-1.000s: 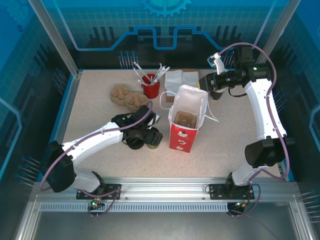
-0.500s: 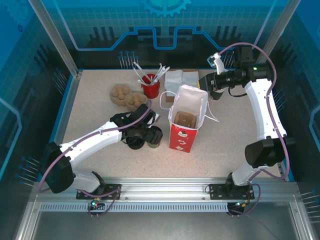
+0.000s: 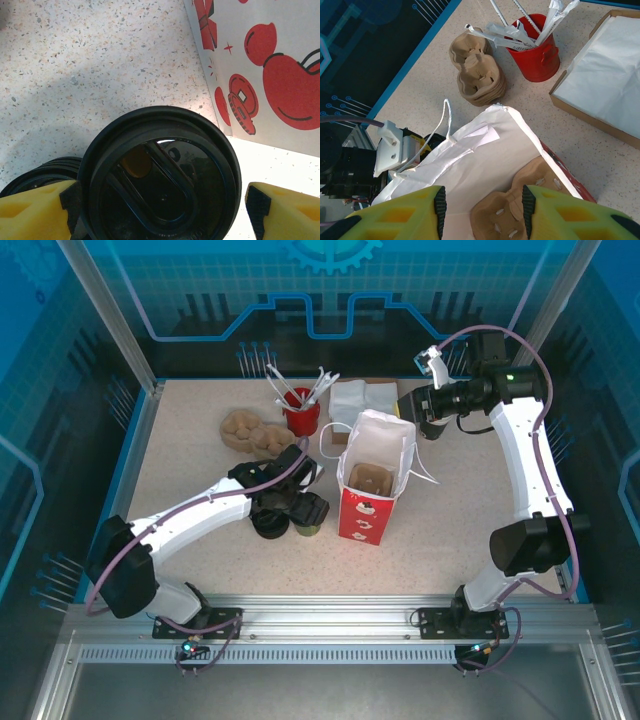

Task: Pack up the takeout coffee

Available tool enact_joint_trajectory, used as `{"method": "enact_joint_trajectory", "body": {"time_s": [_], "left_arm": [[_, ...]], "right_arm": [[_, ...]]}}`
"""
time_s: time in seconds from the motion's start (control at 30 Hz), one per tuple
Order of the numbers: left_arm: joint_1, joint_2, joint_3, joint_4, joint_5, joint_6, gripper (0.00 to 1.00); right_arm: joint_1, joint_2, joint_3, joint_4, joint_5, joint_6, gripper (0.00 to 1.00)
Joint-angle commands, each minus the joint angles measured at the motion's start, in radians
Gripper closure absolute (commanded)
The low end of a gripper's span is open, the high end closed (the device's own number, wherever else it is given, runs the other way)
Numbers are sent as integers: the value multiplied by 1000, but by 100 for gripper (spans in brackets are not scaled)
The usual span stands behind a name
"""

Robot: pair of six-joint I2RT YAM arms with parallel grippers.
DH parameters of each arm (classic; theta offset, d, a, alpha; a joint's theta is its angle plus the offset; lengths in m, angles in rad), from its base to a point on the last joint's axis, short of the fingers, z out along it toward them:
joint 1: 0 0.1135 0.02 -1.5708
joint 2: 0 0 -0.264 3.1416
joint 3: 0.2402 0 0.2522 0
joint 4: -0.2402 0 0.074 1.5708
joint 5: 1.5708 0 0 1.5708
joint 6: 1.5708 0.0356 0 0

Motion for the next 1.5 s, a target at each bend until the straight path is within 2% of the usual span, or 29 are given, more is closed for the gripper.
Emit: {"method": "enact_joint_trajectory", "body": {"time_s": [0.0, 0.63, 0.97, 1.17, 1.47], "left_arm": [[1, 12, 16, -20, 14, -13, 14], [-19, 68, 16, -40, -3, -14, 20], [-49, 94, -5, -77, -6, -20, 19], [-69, 107, -37, -74, -12, -39, 28], [-72, 41, -27, -21, -1, -57, 30]], "right_arm": [[-8, -15, -7, -14, -34, -6, 54], [-15, -16, -21, -8, -42, -2, 54], [-21, -17, -18, -8, -47, -3, 54], [-21, -17, -22, -8, -48, -2, 54], [-24, -8, -23, 7, -36, -4, 54]]}}
